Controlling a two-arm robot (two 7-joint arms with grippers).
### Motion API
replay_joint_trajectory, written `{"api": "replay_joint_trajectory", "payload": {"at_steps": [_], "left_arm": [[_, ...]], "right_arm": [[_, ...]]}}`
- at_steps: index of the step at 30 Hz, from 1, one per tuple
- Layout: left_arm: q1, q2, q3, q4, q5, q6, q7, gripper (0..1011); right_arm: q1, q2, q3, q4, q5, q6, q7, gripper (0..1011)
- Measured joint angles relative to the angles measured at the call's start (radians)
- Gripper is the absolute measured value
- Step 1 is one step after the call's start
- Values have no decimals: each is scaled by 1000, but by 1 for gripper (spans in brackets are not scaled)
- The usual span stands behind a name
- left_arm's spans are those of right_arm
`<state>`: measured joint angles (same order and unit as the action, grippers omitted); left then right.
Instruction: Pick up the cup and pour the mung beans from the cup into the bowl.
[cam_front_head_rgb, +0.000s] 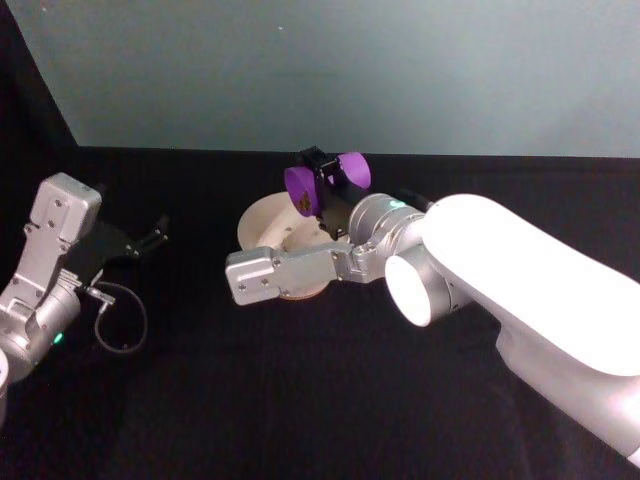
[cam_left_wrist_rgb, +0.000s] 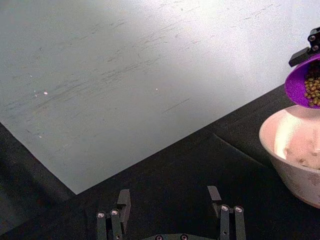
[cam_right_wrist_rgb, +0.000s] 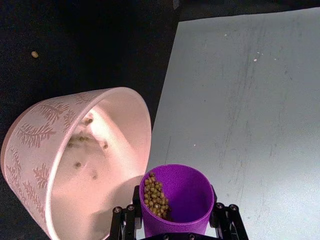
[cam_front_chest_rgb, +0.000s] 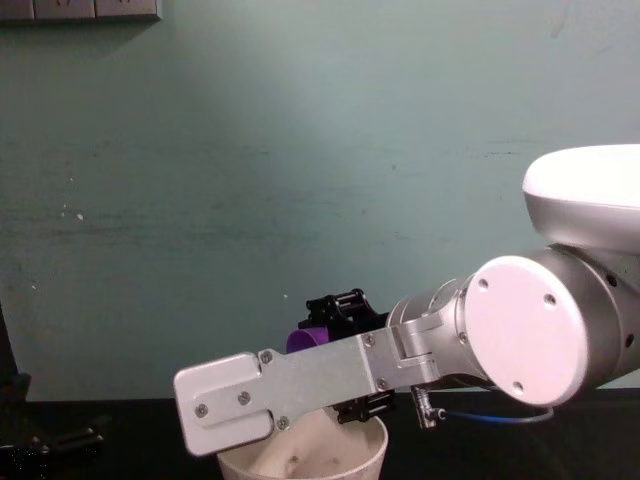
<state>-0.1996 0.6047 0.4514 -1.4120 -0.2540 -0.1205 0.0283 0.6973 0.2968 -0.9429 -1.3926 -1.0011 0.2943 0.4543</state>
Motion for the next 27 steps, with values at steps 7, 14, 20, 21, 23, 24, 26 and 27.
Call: {"api": "replay_joint_trajectory", "payload": {"at_steps": [7,14,20,21,23,24,26,27], "left_arm": [[0,0,0,0,0,0,0,1000],[0,0,0,0,0,0,0,1000],[0,0,0,0,0,0,0,1000],[0,0,0,0,0,0,0,1000],[0,0,0,0,0,0,0,1000],[0,0,0,0,0,0,0,1000],[0,0,0,0,0,0,0,1000],[0,0,0,0,0,0,0,1000]], "right_arm": [[-9,0,8,-10,-24,-1,13,726],[-19,4,17,-21,-45,-1,26,726],[-27,10,29,-33,-64,0,37,726],[-29,10,31,-35,-66,-1,37,726],[-32,11,36,-39,-71,-1,40,726],[-33,11,37,-40,-73,-1,41,726],[-35,11,39,-41,-79,-3,44,726],[-35,11,40,-42,-82,-4,45,726]]}}
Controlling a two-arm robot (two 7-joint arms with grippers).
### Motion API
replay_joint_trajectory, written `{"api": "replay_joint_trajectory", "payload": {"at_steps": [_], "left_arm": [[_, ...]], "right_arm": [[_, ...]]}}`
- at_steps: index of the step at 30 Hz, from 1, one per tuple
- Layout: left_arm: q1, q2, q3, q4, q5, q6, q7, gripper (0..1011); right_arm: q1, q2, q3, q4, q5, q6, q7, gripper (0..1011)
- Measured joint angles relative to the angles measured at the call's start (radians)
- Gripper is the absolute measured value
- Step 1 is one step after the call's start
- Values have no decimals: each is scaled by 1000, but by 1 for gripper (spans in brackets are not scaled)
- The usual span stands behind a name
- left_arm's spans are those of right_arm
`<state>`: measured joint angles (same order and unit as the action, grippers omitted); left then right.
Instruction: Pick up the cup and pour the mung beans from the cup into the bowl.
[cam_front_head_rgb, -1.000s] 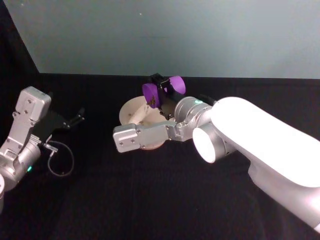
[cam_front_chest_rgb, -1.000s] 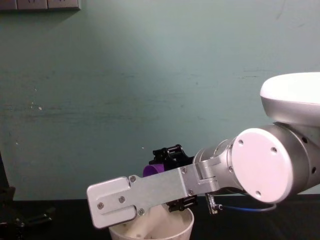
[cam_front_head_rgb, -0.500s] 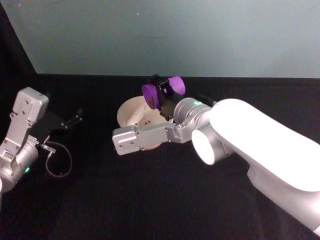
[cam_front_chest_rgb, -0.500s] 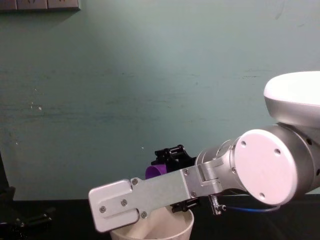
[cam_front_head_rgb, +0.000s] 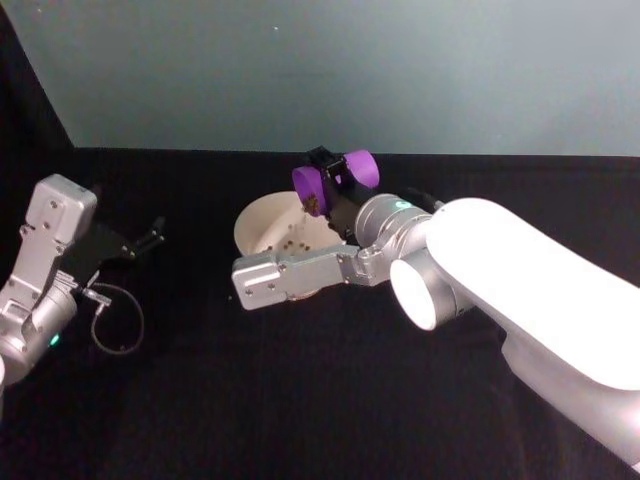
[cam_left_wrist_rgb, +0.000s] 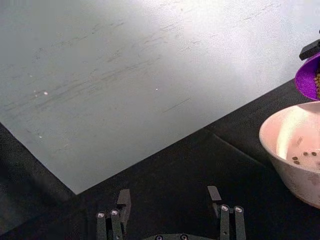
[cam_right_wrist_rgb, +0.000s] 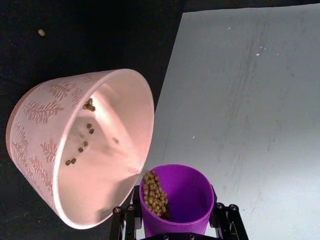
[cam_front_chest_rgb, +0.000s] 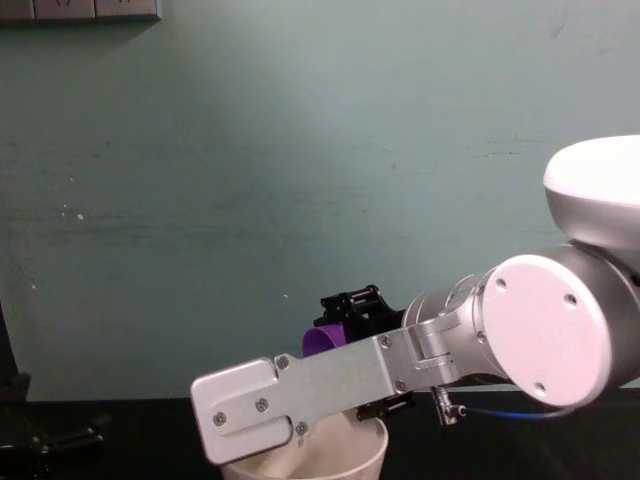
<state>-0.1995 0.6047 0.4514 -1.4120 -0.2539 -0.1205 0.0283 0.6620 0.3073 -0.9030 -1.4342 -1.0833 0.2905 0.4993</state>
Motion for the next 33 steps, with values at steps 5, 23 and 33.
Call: {"api": "replay_joint_trajectory", "payload": {"at_steps": [5,23,33], "left_arm": [[0,0,0,0,0,0,0,1000],[0,0,0,0,0,0,0,1000],[0,0,0,0,0,0,0,1000]], "right_arm": [[-2,-3,2,-3,-18,-3,9,726],[-14,-22,17,-2,-75,-25,31,726],[-24,-29,31,-4,-88,-33,39,726]]}}
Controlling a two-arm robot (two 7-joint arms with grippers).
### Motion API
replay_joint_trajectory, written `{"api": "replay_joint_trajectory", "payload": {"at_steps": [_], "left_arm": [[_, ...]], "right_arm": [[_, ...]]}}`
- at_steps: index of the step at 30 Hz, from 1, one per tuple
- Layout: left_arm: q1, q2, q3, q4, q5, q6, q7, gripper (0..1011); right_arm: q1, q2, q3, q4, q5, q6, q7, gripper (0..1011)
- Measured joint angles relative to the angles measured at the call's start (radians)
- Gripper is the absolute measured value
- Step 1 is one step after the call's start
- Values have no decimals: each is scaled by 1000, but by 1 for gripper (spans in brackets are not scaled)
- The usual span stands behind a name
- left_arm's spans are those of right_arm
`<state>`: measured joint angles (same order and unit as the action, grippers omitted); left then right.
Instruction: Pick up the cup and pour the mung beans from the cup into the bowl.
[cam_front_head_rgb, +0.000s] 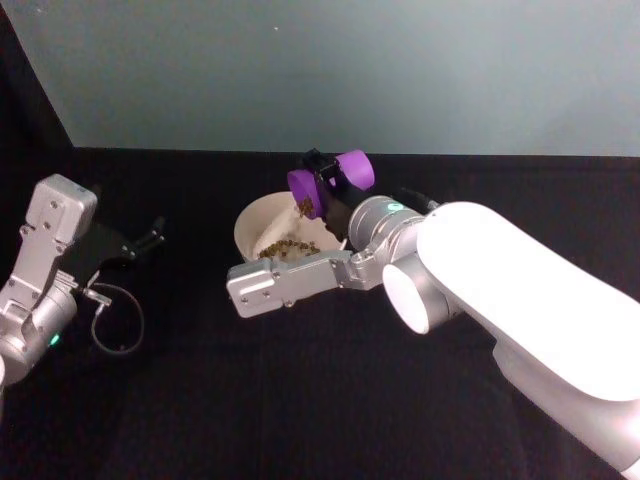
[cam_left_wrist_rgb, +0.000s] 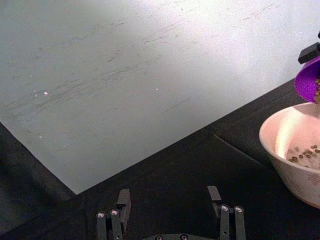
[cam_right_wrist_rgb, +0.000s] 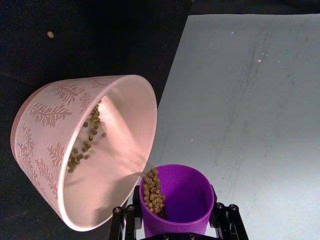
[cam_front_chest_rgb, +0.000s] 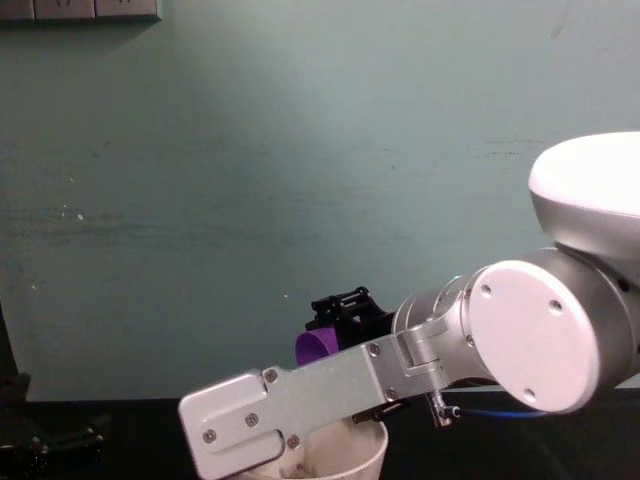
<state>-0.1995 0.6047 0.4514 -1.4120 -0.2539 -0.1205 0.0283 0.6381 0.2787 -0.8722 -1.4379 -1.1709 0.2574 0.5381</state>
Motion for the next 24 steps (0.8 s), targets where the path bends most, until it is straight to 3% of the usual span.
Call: {"api": "replay_joint_trajectory", "payload": {"at_steps": [24], "left_arm": [[0,0,0,0,0,0,0,1000]], "right_arm": [[0,-2,-4,-2,-27,-7,17,726]]}}
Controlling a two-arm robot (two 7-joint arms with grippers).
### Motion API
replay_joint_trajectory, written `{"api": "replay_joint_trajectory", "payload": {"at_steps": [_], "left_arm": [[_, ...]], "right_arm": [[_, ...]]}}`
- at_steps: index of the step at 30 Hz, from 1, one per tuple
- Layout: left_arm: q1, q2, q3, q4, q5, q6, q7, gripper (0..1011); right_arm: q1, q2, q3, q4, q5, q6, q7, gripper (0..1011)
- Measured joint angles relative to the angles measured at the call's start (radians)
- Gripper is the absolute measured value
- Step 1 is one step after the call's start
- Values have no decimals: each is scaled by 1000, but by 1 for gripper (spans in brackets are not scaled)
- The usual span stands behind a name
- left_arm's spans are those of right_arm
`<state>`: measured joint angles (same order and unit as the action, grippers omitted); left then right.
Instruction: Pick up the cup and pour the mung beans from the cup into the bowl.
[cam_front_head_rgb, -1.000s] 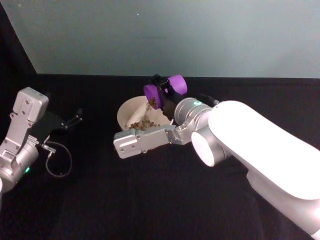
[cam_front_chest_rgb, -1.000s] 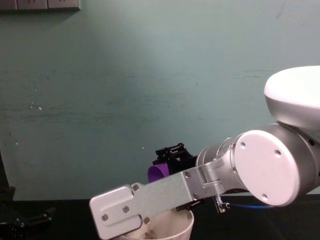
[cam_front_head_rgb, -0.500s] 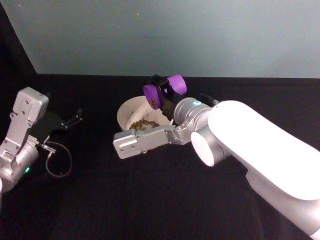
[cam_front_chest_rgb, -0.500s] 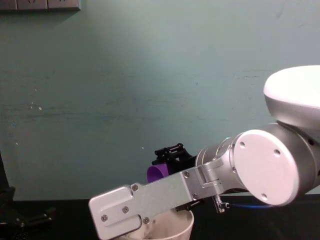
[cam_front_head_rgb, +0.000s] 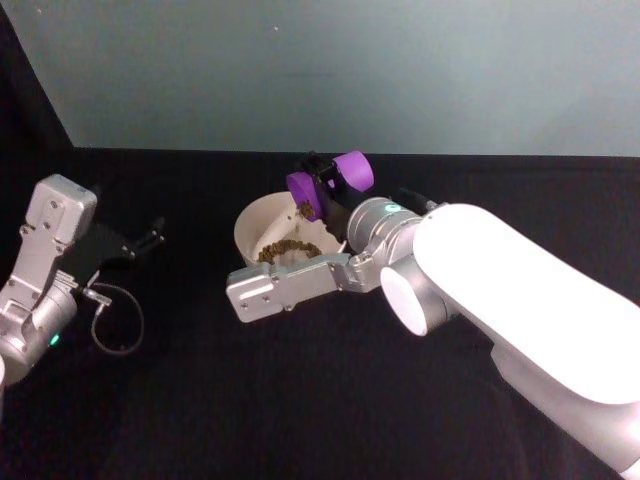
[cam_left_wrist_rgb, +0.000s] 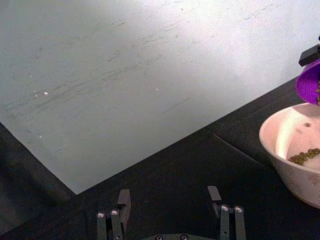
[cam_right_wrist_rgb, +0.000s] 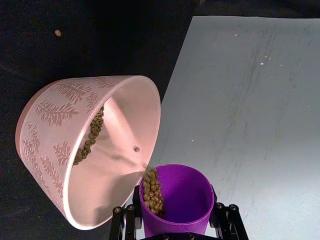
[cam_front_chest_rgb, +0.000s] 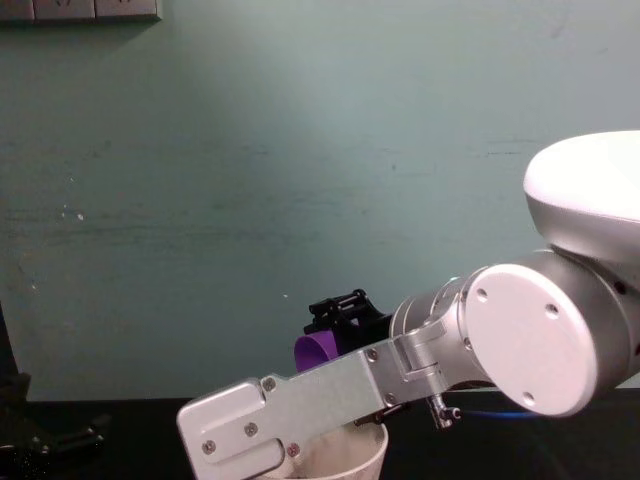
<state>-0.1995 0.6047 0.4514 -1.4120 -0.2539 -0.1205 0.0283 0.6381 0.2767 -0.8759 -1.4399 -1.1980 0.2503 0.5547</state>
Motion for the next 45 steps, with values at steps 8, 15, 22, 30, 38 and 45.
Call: {"api": "replay_joint_trajectory", "payload": {"at_steps": [8,15,22,30,38,45], "left_arm": [[0,0,0,0,0,0,0,1000],[0,0,0,0,0,0,0,1000],[0,0,0,0,0,0,0,1000],[0,0,0,0,0,0,0,1000],[0,0,0,0,0,0,0,1000],[0,0,0,0,0,0,0,1000]], "right_arm": [[1,1,-2,-1,-6,-1,4,726],[3,0,-7,-1,-15,-1,8,726],[3,0,-6,0,-11,-6,8,726],[6,1,-9,1,-13,-8,9,726],[17,1,-24,4,-32,-9,23,726],[27,2,-43,3,-61,-8,39,726]]}}
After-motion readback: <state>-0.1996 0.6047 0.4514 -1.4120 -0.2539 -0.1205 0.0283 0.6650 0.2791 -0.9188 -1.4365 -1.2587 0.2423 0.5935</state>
